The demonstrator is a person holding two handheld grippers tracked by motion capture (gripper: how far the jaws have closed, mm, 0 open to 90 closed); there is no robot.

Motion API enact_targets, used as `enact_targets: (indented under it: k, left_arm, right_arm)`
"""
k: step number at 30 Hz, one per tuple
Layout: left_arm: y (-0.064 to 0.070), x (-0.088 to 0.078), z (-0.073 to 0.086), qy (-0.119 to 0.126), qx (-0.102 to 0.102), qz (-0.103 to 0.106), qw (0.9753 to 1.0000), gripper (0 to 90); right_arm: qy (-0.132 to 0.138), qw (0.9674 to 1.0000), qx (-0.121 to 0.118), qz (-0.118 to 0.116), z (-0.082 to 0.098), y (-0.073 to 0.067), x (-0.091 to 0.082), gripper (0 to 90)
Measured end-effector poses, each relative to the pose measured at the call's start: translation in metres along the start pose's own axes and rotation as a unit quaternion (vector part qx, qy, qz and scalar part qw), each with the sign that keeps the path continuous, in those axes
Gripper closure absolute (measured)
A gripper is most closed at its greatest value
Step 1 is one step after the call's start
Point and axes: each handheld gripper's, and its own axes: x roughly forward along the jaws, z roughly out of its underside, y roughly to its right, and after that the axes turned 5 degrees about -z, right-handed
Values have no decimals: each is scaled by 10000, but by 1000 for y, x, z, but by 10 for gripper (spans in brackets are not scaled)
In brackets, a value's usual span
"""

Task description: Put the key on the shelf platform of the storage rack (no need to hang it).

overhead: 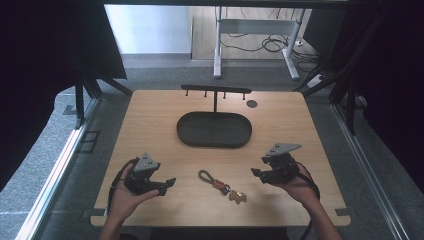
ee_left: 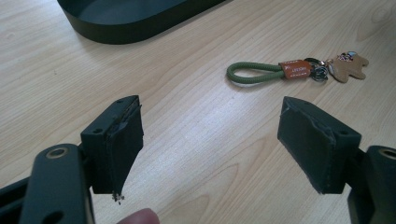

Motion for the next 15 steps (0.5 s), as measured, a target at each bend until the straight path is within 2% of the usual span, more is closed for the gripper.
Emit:
enact_targets:
  k: [15]
  left_arm:
    - [2,0,-1,15,15,11,10000,226]
  right_arm:
    - [-122,9997,-161,-149,-10,-8,10,409]
